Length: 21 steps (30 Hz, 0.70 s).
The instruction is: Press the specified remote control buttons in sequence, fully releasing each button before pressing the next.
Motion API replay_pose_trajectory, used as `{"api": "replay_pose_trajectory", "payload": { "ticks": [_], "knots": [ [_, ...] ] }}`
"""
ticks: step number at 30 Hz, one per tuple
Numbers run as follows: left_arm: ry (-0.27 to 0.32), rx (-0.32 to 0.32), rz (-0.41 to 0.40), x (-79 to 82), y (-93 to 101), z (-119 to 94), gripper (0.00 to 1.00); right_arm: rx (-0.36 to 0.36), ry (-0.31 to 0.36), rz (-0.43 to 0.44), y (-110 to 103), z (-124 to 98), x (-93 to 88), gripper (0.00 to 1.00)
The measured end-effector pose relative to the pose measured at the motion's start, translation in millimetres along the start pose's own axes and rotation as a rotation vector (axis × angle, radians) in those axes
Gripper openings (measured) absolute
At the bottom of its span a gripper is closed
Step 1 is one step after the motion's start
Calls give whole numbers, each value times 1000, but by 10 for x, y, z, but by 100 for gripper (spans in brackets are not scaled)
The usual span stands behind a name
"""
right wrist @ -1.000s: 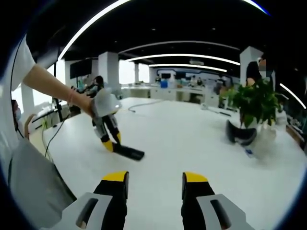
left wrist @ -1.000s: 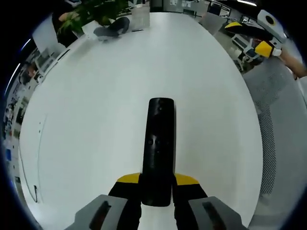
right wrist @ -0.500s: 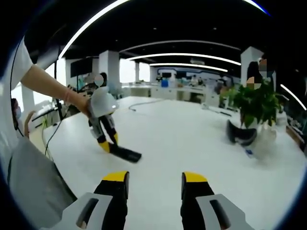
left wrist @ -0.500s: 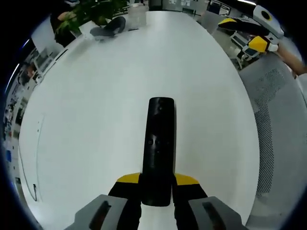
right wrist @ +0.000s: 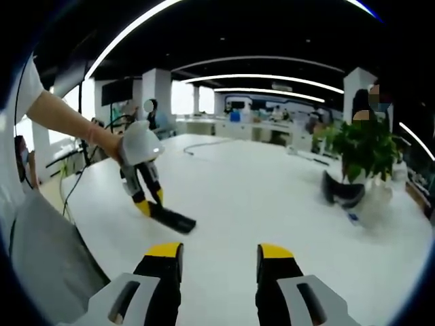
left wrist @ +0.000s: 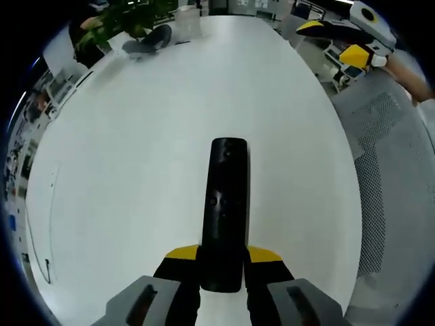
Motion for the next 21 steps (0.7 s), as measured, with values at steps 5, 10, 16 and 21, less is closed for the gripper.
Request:
{"api": "replay_pose_trajectory", "payload": {
  "ticks": [5, 10, 16, 21],
  "knots": [
    [-3, 1, 8, 4, 49, -3, 23, -2, -6, -13, -7, 3, -2, 40],
    [6, 2, -4, 0, 104, -4, 23, -5, -10, -14, -7, 3, -7, 40],
    [5, 8, 10, 17, 205, -4, 23, -14, -26, -12, 2, 6, -24, 38],
    [10, 14, 12, 21, 271, -11, 23, -12, -37, -20, -6, 10, -33, 38]
  ]
}}
Point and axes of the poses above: the point that each gripper's makers call its tool centre point, and the gripper's own axes: z roughly forward along the fingers, y roughly to its right, x roughly out of its top, the point moved 9 cm from there along -z, roughly backward along the fingers, and after that the axes turned 15 degrees about z, right-handed, at the moved point
